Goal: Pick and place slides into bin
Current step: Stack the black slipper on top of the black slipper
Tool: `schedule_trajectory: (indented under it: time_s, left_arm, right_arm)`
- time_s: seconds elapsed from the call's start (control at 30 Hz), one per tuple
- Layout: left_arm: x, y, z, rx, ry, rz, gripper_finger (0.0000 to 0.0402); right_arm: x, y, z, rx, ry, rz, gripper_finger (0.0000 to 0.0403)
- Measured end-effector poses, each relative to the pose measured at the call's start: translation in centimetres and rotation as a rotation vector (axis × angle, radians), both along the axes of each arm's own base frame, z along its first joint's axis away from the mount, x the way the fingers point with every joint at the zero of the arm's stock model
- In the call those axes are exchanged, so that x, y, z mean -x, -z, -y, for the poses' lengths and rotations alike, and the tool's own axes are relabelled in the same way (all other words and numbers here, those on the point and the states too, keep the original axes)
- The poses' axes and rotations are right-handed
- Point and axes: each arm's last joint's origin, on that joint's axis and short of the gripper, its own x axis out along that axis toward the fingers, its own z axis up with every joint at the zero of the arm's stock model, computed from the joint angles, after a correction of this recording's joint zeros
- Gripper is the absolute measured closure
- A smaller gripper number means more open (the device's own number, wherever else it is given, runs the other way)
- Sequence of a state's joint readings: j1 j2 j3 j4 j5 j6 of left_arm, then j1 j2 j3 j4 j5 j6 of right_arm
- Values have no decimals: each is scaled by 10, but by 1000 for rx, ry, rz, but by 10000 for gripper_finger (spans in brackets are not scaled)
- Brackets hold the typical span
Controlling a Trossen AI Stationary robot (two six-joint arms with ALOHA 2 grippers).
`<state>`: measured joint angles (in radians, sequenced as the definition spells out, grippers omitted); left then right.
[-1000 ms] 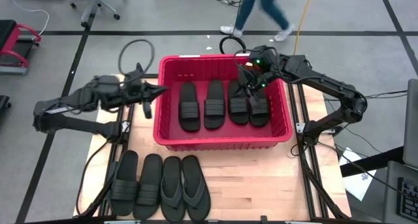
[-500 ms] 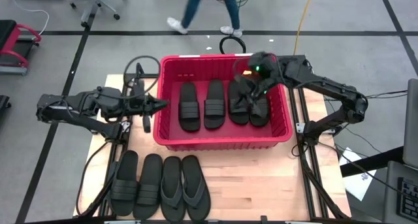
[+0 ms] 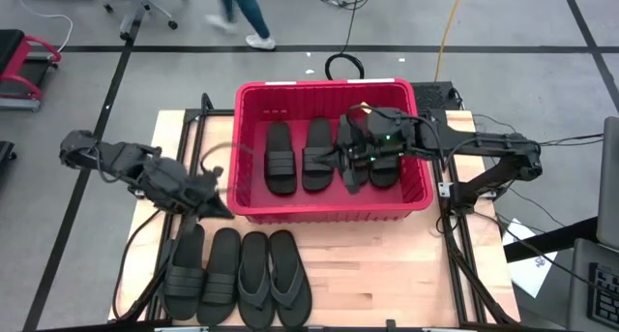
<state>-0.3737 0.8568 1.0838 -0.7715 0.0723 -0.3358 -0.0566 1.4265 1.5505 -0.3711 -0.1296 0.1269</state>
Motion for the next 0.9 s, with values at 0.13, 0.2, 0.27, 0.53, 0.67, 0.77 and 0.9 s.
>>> schedule_trajectory:
  time_s: [0.13, 0.2, 0.27, 0.53, 0.67, 0.77, 0.9]
  left_arm:
    - [-3, 10, 19, 6, 125, -107, 401]
    - [-11, 16, 30, -8, 191, -130, 401]
    - [-20, 21, 42, -24, 225, -137, 399]
    - [-59, 45, 70, -80, 121, -152, 389]
    - [-75, 52, 78, -94, 75, -117, 365]
    - [-88, 59, 84, -63, 50, -116, 336]
    - [-109, 76, 99, 17, 35, -137, 287]
  right_arm:
    - [-1, 8, 1, -162, 110, -42, 403]
    - [-2, 13, -2, -214, 139, -46, 403]
    - [-1, 17, -10, -223, 120, -55, 403]
    - [6, 35, -43, -225, -110, -123, 403]
    - [19, 42, -53, -248, -191, -147, 403]
    - [30, 45, -62, -271, -289, -157, 403]
    - [49, 44, -76, -283, -420, -157, 403]
